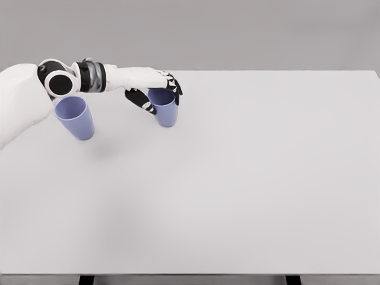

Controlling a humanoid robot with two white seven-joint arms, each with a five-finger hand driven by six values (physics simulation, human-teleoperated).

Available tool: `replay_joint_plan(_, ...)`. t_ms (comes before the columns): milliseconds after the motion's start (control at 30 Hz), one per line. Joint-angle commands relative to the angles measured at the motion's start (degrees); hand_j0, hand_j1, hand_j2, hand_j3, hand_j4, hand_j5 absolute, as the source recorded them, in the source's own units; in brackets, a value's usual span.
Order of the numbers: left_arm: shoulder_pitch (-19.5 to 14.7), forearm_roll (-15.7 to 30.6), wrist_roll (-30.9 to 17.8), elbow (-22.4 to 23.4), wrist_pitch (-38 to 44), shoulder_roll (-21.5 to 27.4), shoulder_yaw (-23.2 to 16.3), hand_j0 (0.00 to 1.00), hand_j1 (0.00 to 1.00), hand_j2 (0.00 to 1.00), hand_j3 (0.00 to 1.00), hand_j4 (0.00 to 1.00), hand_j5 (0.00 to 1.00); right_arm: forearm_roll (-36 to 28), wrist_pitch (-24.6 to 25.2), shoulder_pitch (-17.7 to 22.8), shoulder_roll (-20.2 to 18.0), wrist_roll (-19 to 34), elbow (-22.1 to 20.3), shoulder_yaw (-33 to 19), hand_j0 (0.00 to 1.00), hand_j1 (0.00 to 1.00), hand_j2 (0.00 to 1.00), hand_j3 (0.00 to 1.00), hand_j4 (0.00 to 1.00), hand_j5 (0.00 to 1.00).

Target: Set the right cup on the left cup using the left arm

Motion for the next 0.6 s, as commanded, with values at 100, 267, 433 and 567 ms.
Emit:
replay_joint_plan(100,-0.2,1.1,-0.4,-1.2,0.1,0.4,0.3,0.53,0.53,0.53,0.53,0.53,0.53,0.1,0.0,0.0,0.0,0.0,0.0,0.0,1.00,1.00,1.00,1.00,1.00,1.00)
replay_joint_plan(267,-0.4,2.6,-1.6,-3.9,0.1,2.9,0.2,0.53,0.53,0.53,0.53,0.53,0.53,0.0,0.0,0.0,0.0,0.0,0.0,0.0,1.00,1.00,1.00,1.00,1.00,1.00)
replay_joint_plan(433,-1.1,6.2,-2.4,-10.1,0.1,8.7,-0.1,0.52,0.52,0.52,0.52,0.52,0.52,0.1,0.0,0.0,0.0,0.0,0.0,0.0,1.00,1.00,1.00,1.00,1.00,1.00)
replay_joint_plan(567,-2.2,9.2,-2.5,-16.3,0.1,14.6,-0.3,0.52,0.52,0.52,0.52,0.52,0.52,0.1,0.0,0.0,0.0,0.0,0.0,0.0,1.00,1.00,1.00,1.00,1.00,1.00)
